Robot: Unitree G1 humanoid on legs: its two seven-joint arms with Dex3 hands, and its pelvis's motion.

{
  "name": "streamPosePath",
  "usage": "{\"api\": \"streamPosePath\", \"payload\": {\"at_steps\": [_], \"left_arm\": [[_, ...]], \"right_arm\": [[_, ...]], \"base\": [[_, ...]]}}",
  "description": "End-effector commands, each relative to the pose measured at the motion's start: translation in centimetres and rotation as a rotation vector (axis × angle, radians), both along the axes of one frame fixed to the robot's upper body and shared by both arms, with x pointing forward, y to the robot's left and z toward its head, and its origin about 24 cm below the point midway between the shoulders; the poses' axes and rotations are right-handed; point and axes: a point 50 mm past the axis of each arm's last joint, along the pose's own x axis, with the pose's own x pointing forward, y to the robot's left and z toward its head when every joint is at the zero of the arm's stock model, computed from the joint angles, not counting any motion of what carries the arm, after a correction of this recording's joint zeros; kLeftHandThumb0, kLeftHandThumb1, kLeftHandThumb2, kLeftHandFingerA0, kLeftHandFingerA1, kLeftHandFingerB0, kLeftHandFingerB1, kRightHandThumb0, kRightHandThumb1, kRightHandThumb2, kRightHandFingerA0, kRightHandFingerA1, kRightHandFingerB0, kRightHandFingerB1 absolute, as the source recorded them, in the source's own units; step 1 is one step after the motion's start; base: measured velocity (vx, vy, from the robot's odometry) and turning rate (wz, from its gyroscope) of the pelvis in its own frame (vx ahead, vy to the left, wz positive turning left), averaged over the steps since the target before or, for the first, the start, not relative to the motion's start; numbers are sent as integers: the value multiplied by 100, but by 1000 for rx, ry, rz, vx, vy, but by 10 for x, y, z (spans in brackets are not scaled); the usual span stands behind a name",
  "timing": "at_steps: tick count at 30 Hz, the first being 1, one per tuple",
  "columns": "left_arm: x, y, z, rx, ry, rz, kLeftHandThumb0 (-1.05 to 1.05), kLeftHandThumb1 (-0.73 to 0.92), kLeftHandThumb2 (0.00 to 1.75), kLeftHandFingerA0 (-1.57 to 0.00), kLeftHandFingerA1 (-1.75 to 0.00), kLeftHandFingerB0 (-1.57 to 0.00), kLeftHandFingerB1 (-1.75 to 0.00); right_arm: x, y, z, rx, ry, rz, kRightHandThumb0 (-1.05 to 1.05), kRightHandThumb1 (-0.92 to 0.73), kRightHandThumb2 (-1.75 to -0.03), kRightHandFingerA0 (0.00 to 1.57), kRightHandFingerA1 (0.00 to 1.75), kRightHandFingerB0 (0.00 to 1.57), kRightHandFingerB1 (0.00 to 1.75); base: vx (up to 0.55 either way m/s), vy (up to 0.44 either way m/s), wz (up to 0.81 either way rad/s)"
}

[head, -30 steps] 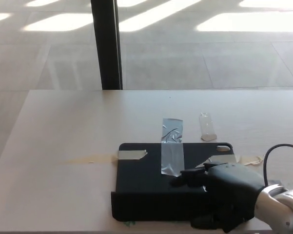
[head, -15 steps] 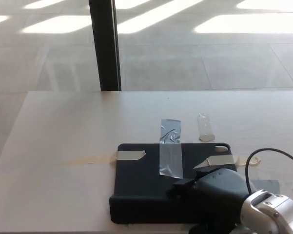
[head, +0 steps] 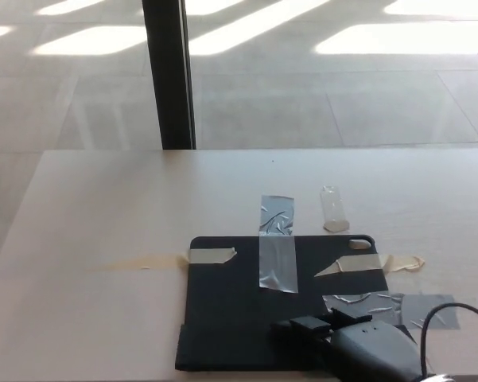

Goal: The robot uses its right hand to open a folded tablet cover kept in the middle of the desk

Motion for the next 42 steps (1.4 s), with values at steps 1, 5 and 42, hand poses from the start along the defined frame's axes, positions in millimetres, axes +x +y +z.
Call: {"api": "streamPosePath", "payload": {"at_steps": [1, 5, 42], "left_arm": [[-1, 11, 11, 11, -23, 12, -93, 41, 105, -55, -101, -33, -85], [0, 11, 11, 4, -31, 21, -91, 41, 101, -58, -101, -36, -86], [-12, 9, 4, 3, 6, 32, -95, 54, 66, -49, -115, -34, -100]], "right_arm": [[-55, 7, -26, 118, 265, 19, -71, -75, -63, 23, 49, 25, 34], [-64, 8, -18, 149, 293, 29, -71, -74, -63, 24, 51, 25, 34], [-36, -33, 69, 478, 192, -105, -58, -71, -62, 38, 52, 35, 36]], "base": [[0, 0, 0], [0, 0, 0], [0, 0, 0]]}}
